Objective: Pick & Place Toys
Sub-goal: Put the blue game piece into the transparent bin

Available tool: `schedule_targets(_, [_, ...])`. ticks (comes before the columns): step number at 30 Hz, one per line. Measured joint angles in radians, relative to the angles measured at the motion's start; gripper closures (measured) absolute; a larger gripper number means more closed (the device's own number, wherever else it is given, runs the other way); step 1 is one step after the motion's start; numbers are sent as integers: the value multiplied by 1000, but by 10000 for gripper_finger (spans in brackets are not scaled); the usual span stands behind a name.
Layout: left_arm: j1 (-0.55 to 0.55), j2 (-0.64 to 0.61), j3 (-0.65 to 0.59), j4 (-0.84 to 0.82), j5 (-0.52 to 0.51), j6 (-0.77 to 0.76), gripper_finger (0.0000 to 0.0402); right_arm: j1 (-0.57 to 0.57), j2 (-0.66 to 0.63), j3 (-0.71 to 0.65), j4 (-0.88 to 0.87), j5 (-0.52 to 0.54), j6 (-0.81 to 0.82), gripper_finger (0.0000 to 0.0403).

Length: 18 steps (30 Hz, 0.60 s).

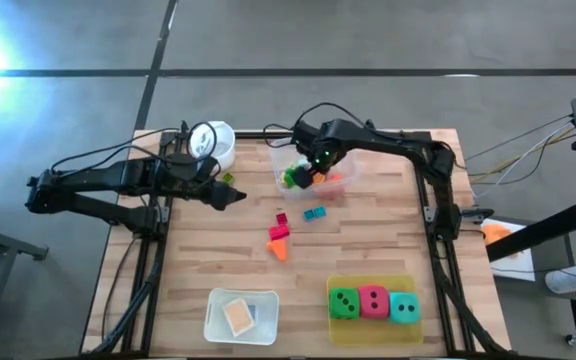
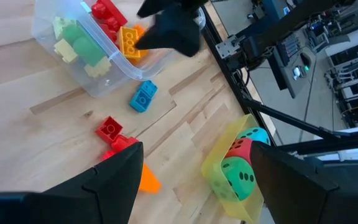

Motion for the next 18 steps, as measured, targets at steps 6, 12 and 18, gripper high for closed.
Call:
schedule_targets(6, [0,0,0,-2,15,8,105,123,-159,-16,-34,61,-110,27])
schedule_targets(12, [0,-1,0,-5,15,28,105,252,-345,-104,-27,166,104,27])
schedule_targets(18, [0,-1,-1,-11,15,35,105,363,-494,-278,27,242,410,27])
